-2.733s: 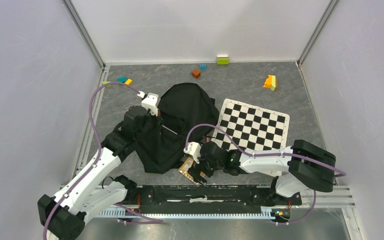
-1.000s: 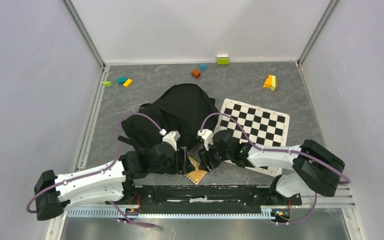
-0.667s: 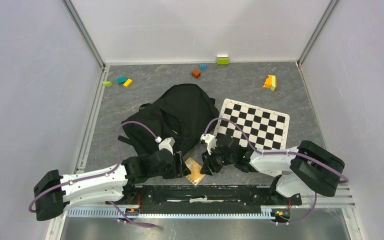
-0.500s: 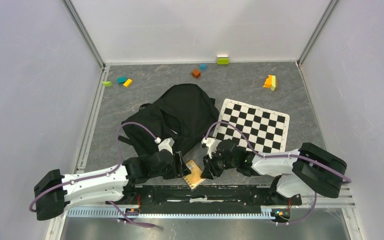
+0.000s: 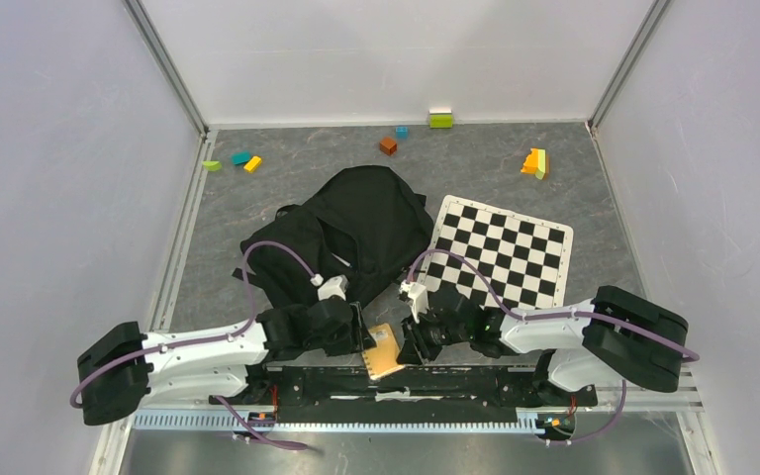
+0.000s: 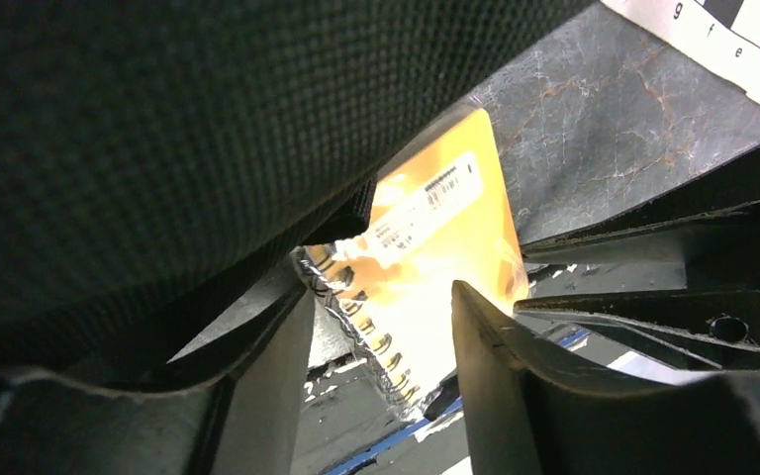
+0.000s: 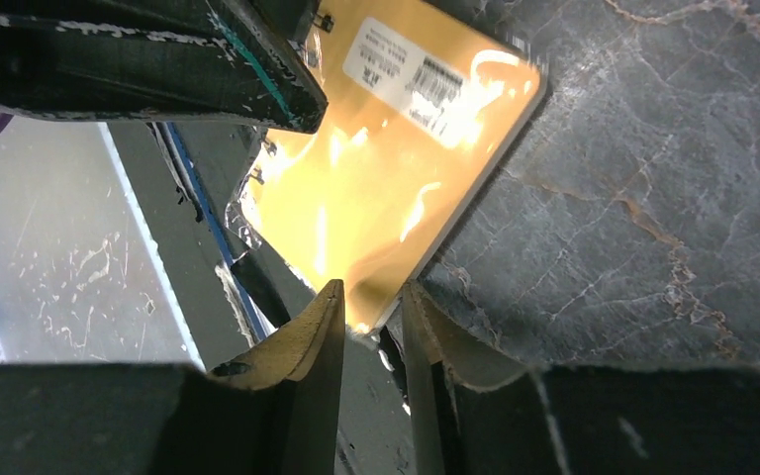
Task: Pack the student bag
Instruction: Pick up the stationery from the center of the board.
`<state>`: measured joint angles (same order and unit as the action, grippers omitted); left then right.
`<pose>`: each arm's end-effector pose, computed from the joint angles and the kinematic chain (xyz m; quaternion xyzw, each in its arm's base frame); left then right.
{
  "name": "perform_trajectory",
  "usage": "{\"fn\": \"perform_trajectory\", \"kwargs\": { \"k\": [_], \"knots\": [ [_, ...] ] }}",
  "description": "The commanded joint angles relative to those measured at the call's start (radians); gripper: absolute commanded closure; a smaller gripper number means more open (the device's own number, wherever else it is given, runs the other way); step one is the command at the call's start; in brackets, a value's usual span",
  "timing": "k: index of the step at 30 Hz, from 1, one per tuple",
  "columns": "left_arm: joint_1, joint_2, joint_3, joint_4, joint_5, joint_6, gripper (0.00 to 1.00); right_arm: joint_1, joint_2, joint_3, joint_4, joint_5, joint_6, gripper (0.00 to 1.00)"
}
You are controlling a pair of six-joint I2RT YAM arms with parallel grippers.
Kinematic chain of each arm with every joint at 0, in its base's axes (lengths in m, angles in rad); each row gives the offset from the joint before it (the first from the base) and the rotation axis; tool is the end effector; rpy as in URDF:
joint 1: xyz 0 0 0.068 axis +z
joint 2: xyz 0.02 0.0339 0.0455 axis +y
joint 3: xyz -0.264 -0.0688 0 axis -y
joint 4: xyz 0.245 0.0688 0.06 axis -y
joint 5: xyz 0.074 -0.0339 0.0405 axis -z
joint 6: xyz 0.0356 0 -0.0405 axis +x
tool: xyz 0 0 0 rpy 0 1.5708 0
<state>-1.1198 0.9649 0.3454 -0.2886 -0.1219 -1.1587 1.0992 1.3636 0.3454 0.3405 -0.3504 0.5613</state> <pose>0.0785 -0.1522 0.1509 -0.0382 0.9433 -0.2709 0.1881 0.0932 0.2096 0.1274 -0.3086 0.8362 0.4199 0.1709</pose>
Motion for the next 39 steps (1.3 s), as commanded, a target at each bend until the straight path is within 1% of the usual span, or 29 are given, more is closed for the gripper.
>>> {"fn": "perform_trajectory", "kwargs": {
  "k": [1,4,6,8,11,14,15,17,18,20,22,24,25,28,30,33,34,36,39],
  "knots": [
    [-0.006,0.064,-0.009,0.011,0.0,0.013,0.44,0.011,-0.014,-0.013,0.042,0.032,0.036,0.68],
    [-0.006,0.099,0.0,0.03,0.0,0.022,0.54,0.015,-0.011,-0.02,0.052,0.039,0.046,0.7],
    [-0.005,0.121,0.0,0.044,-0.004,0.021,0.64,0.018,-0.016,-0.028,0.06,0.047,0.055,0.71],
    [-0.006,0.135,-0.002,0.048,-0.012,0.019,0.71,0.018,-0.029,-0.036,0.059,0.06,0.061,0.73],
    [-0.006,0.139,-0.005,0.053,-0.02,0.017,0.84,0.017,-0.065,-0.048,0.049,0.095,0.07,0.73],
    [-0.007,0.11,0.0,0.054,-0.025,0.027,0.94,0.017,-0.109,-0.049,0.013,0.141,0.071,0.73],
    [-0.007,0.092,0.0,0.057,-0.03,0.028,0.98,0.018,-0.131,-0.047,-0.008,0.166,0.07,0.73],
    [-0.007,0.037,-0.005,0.065,-0.043,0.031,0.98,0.017,-0.179,-0.043,-0.045,0.215,0.067,0.71],
    [-0.006,-0.001,-0.01,0.075,-0.048,0.036,0.98,0.018,-0.209,-0.041,-0.062,0.245,0.068,0.68],
    [-0.006,-0.081,-0.021,0.095,-0.064,0.042,0.98,0.014,-0.268,-0.04,-0.091,0.29,0.08,0.58],
    [-0.006,-0.177,-0.044,0.133,-0.079,0.054,0.98,0.008,-0.333,-0.051,-0.091,0.321,0.095,0.45],
    [-0.006,-0.267,-0.068,0.163,-0.098,0.065,0.98,0.001,-0.393,-0.058,-0.09,0.344,0.111,0.3],
    [-0.007,-0.314,-0.074,0.174,-0.108,0.074,0.98,-0.004,-0.413,-0.061,-0.087,0.344,0.12,0.24],
    [-0.007,-0.417,-0.076,0.181,-0.126,0.116,0.98,-0.018,-0.453,-0.064,-0.074,0.335,0.143,0.12],
    [-0.007,-0.462,-0.068,0.181,-0.129,0.141,0.98,-0.023,-0.458,-0.065,-0.052,0.303,0.156,0.08],
    [-0.007,-0.504,-0.057,0.196,-0.127,0.169,0.98,-0.023,-0.439,-0.053,0.011,0.229,0.169,0.08],
    [-0.007,-0.511,-0.054,0.205,-0.128,0.174,0.98,-0.024,-0.432,-0.049,0.037,0.211,0.173,0.12],
    [-0.007,-0.518,-0.048,0.218,-0.133,0.186,0.98,-0.024,-0.424,-0.047,0.085,0.181,0.187,0.25],
    [-0.006,-0.499,-0.021,0.212,-0.142,0.221,0.98,-0.024,-0.437,-0.04,0.141,0.167,0.201,0.5]
  ]
}}
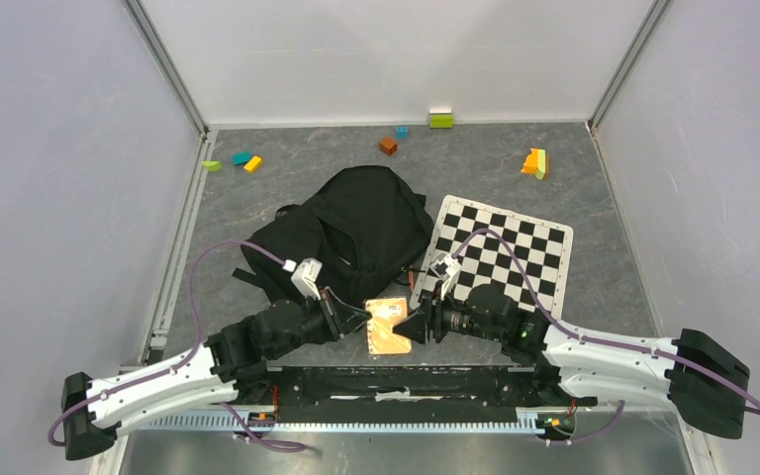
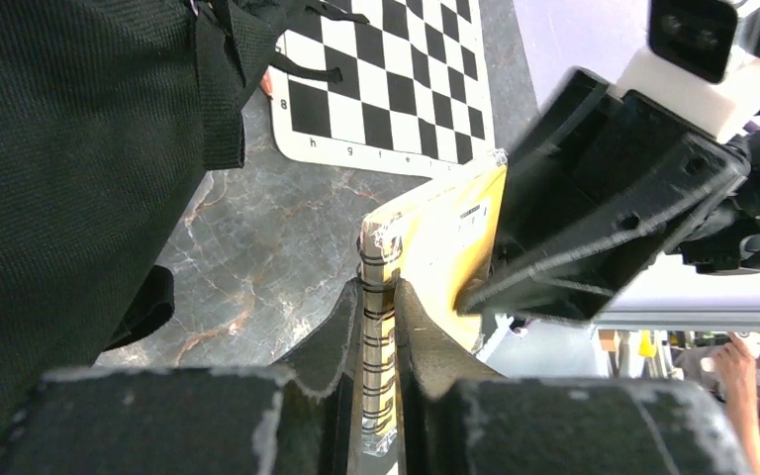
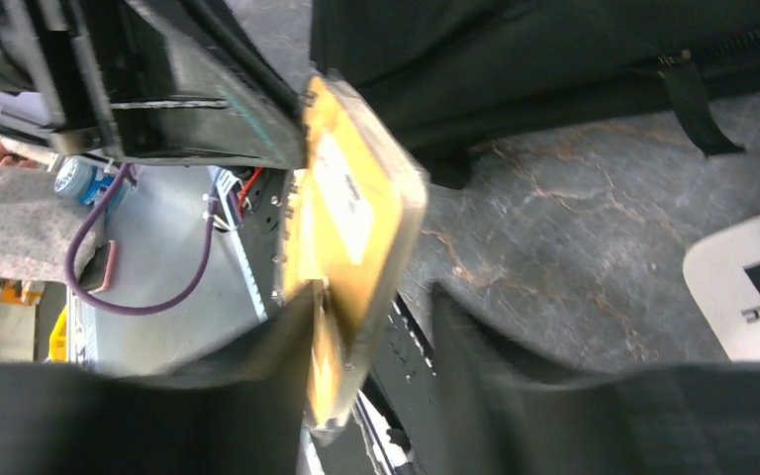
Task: Pack the student bag
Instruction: Pick up the stationery from the center of the board.
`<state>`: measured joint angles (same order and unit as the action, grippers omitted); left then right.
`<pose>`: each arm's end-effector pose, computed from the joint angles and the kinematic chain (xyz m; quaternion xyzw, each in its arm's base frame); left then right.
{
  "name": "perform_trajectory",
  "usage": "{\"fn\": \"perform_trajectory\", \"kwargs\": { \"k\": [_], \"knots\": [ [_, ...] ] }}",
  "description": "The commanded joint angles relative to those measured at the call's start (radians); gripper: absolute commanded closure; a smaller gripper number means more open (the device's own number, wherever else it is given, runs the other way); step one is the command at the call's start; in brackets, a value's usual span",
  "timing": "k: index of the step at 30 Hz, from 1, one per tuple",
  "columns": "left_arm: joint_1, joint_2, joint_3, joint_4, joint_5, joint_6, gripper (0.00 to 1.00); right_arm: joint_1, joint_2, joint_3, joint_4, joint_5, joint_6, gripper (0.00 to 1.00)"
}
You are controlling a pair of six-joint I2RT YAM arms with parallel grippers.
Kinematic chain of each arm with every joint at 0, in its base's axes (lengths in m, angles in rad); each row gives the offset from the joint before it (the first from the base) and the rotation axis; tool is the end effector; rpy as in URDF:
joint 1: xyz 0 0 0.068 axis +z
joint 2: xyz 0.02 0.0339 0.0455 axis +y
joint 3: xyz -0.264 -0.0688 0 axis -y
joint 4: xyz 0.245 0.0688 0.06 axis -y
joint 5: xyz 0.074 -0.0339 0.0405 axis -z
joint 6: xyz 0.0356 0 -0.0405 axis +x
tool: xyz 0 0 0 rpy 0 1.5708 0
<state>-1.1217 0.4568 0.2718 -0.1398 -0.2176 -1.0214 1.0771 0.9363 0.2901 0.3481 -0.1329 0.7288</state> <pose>0.0668 -0.1210 0.2091 -0.0228 0.8095 -0.4670 0.3551 0.0905 0.1781 0.1944 -0.1779 0.7835 0.4986 0.3253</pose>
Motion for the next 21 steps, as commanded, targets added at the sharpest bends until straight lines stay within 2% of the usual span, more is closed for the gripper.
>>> {"fn": "perform_trajectory", "kwargs": {
  "k": [1,2,4,5,8,11,15,21],
  "knots": [
    [-0.005,0.021,0.072,0.054,-0.05,0.102,0.98,-0.003,-0.018,0.023,0.138,-0.048,0.029,0.64],
    [-0.004,0.039,0.097,0.034,-0.057,0.123,0.94,-0.004,-0.025,0.04,0.131,-0.042,0.018,0.76],
    [-0.002,0.088,0.178,-0.044,-0.087,0.177,0.68,-0.013,-0.035,0.093,0.071,-0.008,-0.036,0.95],
    [-0.001,0.124,0.237,-0.086,-0.108,0.214,0.59,-0.02,-0.035,0.132,0.02,0.016,-0.069,1.0],
    [0.022,0.243,0.405,-0.237,-0.145,0.313,0.41,-0.066,-0.009,0.25,-0.096,0.066,-0.174,1.0],
    [0.112,0.354,0.578,-0.362,-0.109,0.418,0.33,-0.132,0.045,0.359,-0.124,0.062,-0.258,1.0],
    [0.33,0.435,0.676,-0.418,0.032,0.491,0.29,-0.174,0.156,0.512,-0.136,0.041,-0.347,1.0],
    [0.519,0.516,0.755,-0.514,-0.028,0.571,0.26,-0.196,0.358,0.703,-0.137,0.011,-0.437,1.0]
  ]
}}
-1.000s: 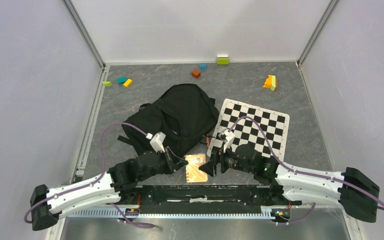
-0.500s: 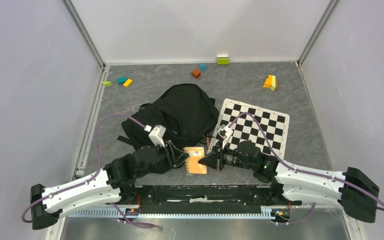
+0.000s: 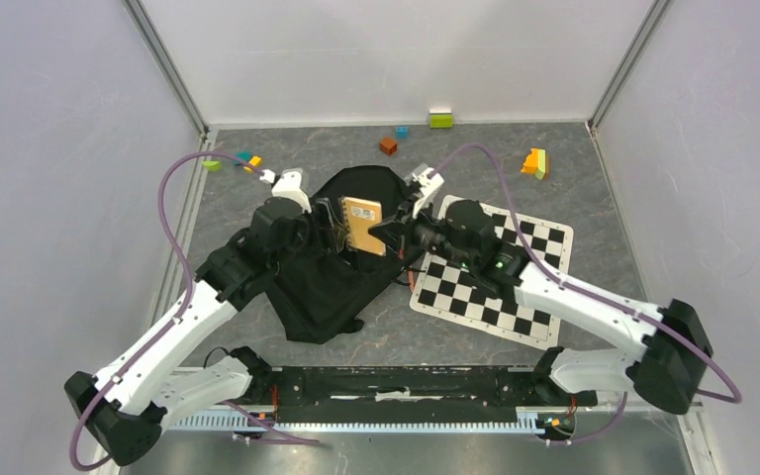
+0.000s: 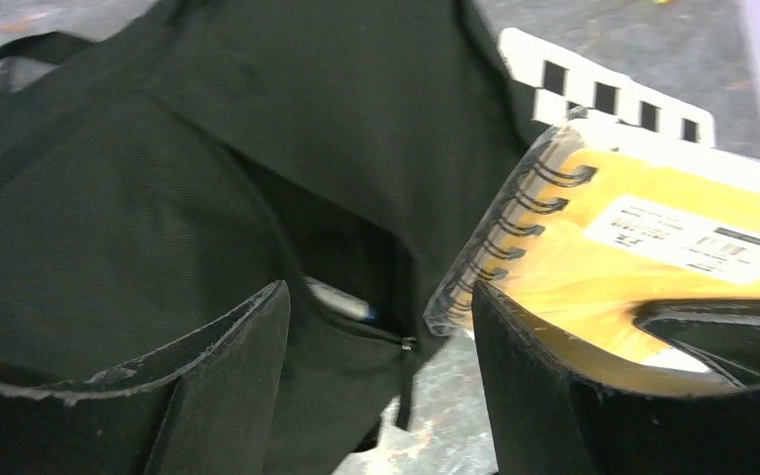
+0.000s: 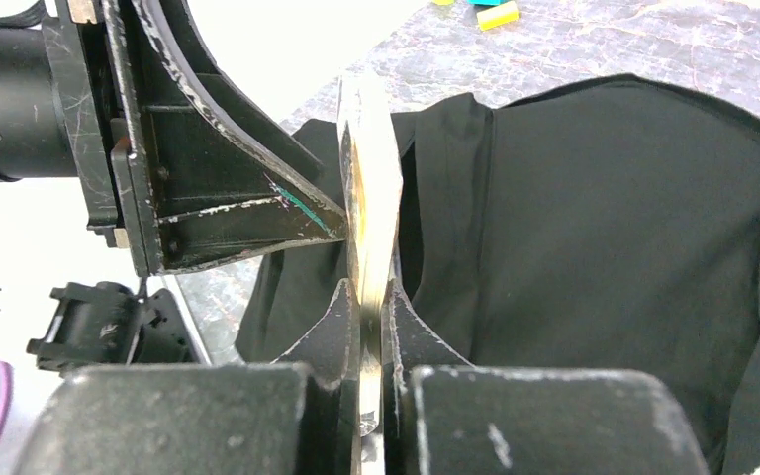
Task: Pack the student bag
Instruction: Pick up the stationery from the center of the board.
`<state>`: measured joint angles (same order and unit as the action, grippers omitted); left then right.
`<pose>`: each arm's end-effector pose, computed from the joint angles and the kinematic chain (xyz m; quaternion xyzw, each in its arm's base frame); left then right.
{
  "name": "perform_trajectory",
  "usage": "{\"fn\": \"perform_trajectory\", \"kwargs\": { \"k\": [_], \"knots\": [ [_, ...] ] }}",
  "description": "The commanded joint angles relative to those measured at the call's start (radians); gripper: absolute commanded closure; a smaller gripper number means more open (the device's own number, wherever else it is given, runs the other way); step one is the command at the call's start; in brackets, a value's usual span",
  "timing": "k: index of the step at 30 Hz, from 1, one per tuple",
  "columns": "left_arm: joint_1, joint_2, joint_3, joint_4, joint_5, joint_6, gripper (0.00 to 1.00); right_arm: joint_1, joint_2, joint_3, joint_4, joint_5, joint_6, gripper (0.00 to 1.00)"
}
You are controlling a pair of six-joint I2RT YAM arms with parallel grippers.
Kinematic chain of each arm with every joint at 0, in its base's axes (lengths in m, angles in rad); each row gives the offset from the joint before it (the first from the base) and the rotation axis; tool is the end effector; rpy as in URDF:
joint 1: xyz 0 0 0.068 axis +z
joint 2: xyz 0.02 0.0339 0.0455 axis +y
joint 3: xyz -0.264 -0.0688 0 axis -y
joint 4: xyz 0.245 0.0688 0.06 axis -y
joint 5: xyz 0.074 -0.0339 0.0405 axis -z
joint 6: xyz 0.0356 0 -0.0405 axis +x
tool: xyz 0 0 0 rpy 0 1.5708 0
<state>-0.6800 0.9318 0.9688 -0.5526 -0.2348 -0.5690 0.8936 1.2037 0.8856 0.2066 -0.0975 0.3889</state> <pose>0.1605 -0.1191 0.3409 -0.0113 0.8600 -0.2102 0.4648 0.1762 0.2247 0.3281 -0.2173 0.7128 0.4274 0.5118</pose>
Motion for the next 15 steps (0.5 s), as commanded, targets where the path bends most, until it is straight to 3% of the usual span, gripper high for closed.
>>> {"fn": "perform_trajectory", "kwargs": {
  "k": [1,10,15],
  "knots": [
    [0.1,0.059,0.063,-0.113,-0.002,0.12,0.25,-0.015,0.119,0.129,0.005,-0.033,-0.103,1.0],
    [0.146,0.136,0.016,-0.001,0.068,0.091,0.22,-0.031,0.265,0.231,-0.019,-0.057,-0.149,1.0],
    [0.148,0.188,0.031,-0.022,0.041,0.119,0.25,-0.041,0.29,0.239,-0.034,-0.085,-0.144,1.0]
  ]
}}
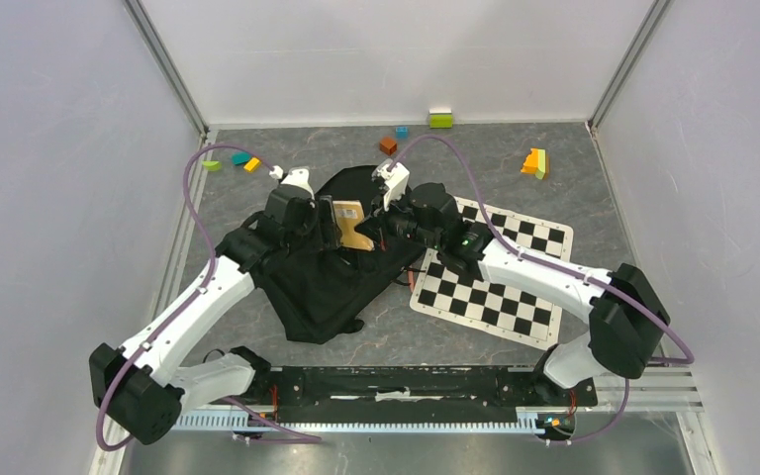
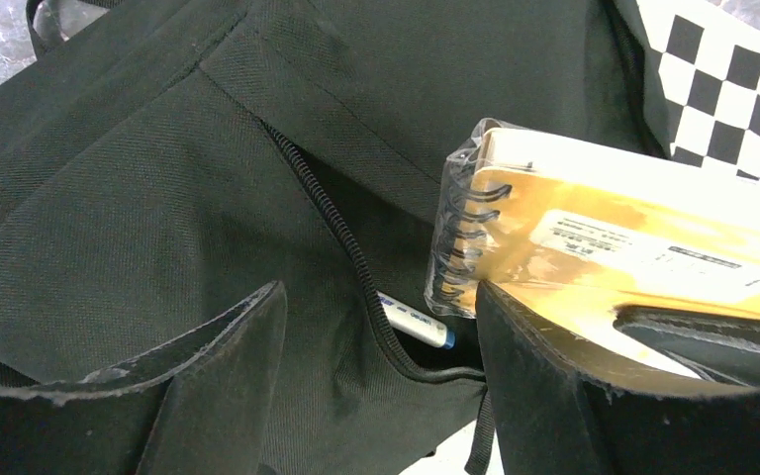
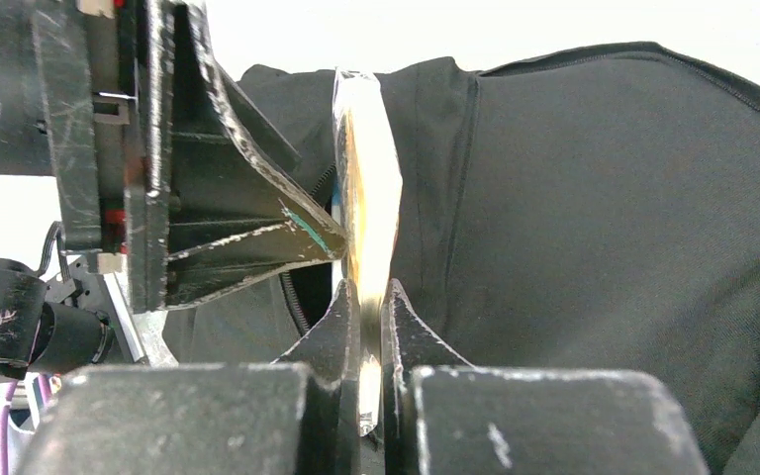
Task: Pack the student bag
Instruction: Pick up the stationery from the center of the board.
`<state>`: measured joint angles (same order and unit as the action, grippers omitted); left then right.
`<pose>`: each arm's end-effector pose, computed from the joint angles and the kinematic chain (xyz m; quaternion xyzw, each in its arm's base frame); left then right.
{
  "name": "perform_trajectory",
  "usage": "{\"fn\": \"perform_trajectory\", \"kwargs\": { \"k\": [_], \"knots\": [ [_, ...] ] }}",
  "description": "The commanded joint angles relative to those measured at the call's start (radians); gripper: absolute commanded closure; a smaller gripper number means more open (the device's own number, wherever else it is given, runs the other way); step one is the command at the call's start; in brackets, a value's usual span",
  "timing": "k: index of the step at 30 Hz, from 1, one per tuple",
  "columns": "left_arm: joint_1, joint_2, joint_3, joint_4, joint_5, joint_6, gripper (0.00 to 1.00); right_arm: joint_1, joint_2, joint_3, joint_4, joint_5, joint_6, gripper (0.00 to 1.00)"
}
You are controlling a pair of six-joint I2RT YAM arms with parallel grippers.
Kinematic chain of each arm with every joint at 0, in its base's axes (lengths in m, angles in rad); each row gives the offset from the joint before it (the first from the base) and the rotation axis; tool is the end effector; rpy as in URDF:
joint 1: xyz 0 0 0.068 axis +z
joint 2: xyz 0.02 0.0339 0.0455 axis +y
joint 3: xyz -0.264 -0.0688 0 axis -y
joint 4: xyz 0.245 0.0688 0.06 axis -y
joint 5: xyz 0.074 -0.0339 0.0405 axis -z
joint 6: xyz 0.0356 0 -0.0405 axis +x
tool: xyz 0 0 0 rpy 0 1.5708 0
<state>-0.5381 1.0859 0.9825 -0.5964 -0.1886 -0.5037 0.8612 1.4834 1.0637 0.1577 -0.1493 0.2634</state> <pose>0.2011 -0.1122 0.3113 -0.0242 0.9032 -0.1350 0.4068 0.2244 0.2694 0.3032 -0.2764 0.7428 0.3737 0.4820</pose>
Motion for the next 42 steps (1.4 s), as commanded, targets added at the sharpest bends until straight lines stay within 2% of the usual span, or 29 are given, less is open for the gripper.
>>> {"fn": "perform_trajectory", "kwargs": {
  "k": [1,10,15,21,22,31,35,42],
  "knots": [
    [0.005,0.047,0.019,0.009,-0.01,0.059,0.27,-0.01,0.016,0.064,0.008,-0.04,-0.018,1.0],
    [0.006,0.075,0.005,-0.02,-0.049,0.087,0.48,-0.026,0.047,0.094,-0.049,-0.101,0.004,1.0],
    [0.006,0.075,0.003,-0.036,-0.07,0.105,0.66,-0.033,0.073,0.124,-0.083,-0.159,0.015,1.0],
    [0.006,0.04,-0.002,-0.036,-0.077,0.098,0.95,-0.034,0.109,0.165,-0.133,-0.222,0.046,1.0],
    [0.006,0.026,-0.001,-0.033,-0.079,0.095,0.98,-0.034,0.113,0.169,-0.136,-0.234,0.055,1.0],
    [0.006,-0.175,-0.074,0.11,0.034,0.139,0.98,-0.056,0.2,0.222,-0.113,-0.369,0.146,1.0],
    [0.006,-0.195,-0.081,0.128,0.06,0.164,0.98,-0.064,0.282,0.265,-0.138,-0.47,0.161,1.0],
    [0.005,-0.195,-0.078,0.174,0.101,0.183,0.98,-0.064,0.348,0.311,-0.222,-0.488,0.119,1.0]
  ]
}}
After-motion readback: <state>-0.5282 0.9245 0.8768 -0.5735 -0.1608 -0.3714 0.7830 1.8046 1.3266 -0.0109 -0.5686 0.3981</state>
